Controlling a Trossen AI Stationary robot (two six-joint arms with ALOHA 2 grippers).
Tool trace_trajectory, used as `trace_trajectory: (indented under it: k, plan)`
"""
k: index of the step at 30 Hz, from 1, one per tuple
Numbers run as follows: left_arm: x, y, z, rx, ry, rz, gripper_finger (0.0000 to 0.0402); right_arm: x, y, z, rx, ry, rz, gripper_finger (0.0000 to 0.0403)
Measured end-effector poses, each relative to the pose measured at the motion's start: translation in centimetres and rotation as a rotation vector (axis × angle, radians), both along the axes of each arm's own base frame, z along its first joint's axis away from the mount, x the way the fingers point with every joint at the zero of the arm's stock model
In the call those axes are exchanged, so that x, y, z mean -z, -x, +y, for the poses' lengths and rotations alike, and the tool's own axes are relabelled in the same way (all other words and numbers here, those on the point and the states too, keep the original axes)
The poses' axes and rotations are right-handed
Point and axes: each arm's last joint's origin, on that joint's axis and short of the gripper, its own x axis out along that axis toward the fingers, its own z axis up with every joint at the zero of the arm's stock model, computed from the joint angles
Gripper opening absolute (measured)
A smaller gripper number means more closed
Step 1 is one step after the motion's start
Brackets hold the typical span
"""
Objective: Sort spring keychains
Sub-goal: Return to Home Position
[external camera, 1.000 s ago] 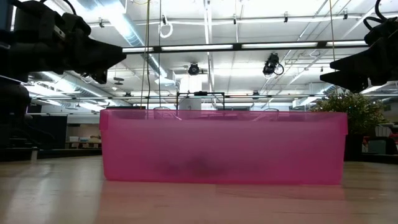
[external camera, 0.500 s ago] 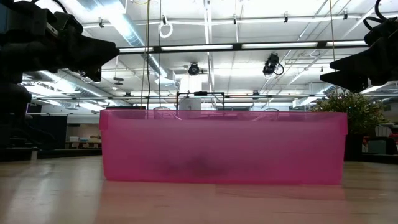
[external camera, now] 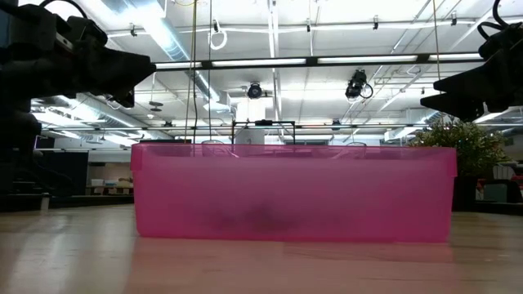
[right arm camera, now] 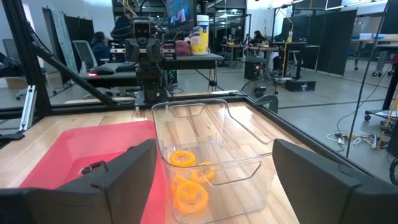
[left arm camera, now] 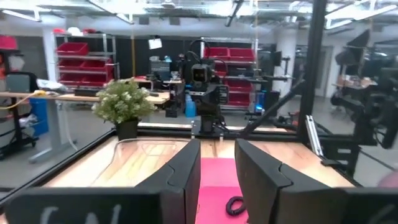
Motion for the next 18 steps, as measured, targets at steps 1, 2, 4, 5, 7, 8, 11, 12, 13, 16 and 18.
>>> trace_trajectory:
  k: [1, 2, 4, 5, 7, 8, 11, 12, 13, 16, 18]
  plan:
    - [0.0, 0.0, 0.0, 0.01, -0.008, 0.004, 0.0103, 0.0, 0.0, 0.0, 0.0, 0.0, 0.0, 0.0324]
    - [0.1, 0.0, -0.1, 0.018, -0.017, 0.016, 0.0103, 0.0, 0.0, 0.0, 0.0, 0.0, 0.0, 0.0324]
    - [0.5, -0.1, -0.1, 0.017, -0.035, 0.053, 0.0103, 0.0, 0.0, 0.0, 0.0, 0.0, 0.0, 0.0324]
    - [0.6, -0.1, -0.1, 0.013, -0.04, 0.068, 0.0103, 0.0, 0.0, 0.0, 0.0, 0.0, 0.0, 0.0324]
    - [1.0, -0.1, -0.1, 0.008, -0.047, 0.11, 0.0103, 0.0, 0.0, 0.0, 0.0, 0.0, 0.0, 0.0324]
    - [1.2, -0.2, -0.1, 0.01, -0.049, 0.124, 0.0103, 0.0, 0.0, 0.0, 0.0, 0.0, -0.001, 0.0324]
    - [1.2, -0.2, -0.1, 0.011, -0.05, 0.133, 0.0103, 0.0, 0.0, 0.0, 0.0, 0.0, 0.0, 0.0324]
    - [1.3, -0.2, -0.1, 0.011, -0.053, 0.135, 0.0103, 0.0, 0.0, 0.0, 0.0, 0.0, 0.0, 0.0324]
    - [1.3, -0.2, -0.1, 0.009, -0.055, 0.134, 0.0103, 0.0, 0.0, 0.0, 0.0, 0.0, 0.0, 0.0324]
    - [1.4, -0.2, 0.0, 0.002, -0.058, 0.146, 0.0103, 0.0, 0.0, 0.0, 0.0, 0.0, 0.0, 0.0324]
    - [1.4, -0.3, 0.0, -0.011, -0.038, 0.154, 0.0103, 0.0, 0.0, 0.0, 0.0, 0.0, 0.0, 0.0324]
